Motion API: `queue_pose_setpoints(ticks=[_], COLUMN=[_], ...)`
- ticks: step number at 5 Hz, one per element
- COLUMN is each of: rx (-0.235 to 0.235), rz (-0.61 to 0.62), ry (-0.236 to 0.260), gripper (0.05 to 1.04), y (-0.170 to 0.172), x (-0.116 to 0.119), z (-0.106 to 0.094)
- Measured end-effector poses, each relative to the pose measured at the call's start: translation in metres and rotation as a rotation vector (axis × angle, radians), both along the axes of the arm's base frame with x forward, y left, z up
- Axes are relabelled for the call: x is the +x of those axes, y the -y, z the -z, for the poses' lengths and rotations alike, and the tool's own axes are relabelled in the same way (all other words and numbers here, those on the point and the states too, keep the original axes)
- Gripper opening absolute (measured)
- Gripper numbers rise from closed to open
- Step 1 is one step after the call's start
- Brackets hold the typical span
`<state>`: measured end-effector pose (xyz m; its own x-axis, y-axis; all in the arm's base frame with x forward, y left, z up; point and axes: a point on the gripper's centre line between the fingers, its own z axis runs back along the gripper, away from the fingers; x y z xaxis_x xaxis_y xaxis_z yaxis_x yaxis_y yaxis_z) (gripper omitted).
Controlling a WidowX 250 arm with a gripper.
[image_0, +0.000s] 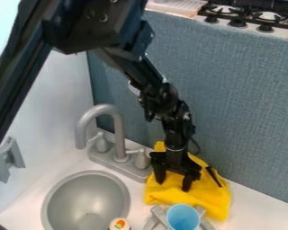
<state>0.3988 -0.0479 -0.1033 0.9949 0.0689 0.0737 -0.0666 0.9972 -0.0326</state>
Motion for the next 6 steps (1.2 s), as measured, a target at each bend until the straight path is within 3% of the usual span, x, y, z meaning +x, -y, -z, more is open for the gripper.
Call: queue_pose_setpoints(ticks=[1, 2, 3, 4, 5, 6], rx=[-0.04, -0.041, -0.152, -0.254, -0.281, -0.18], rz=[0.131, 0.269, 0.442, 0.517, 0.536, 0.495], ry=[-0.04, -0.063, -0.04, -0.021, -0.002, -0.022], gripper=[1.0, 1.0, 1.0, 1.0, 1.0, 1.0], y=[0.039, 0.086, 0.139, 0.179, 0.201, 0.184], x=[0.007, 0.002, -0.004, -0.008, -0.011, -0.018], z=[-0.001, -0.003, -0.013, -0.009, -0.015, -0.022])
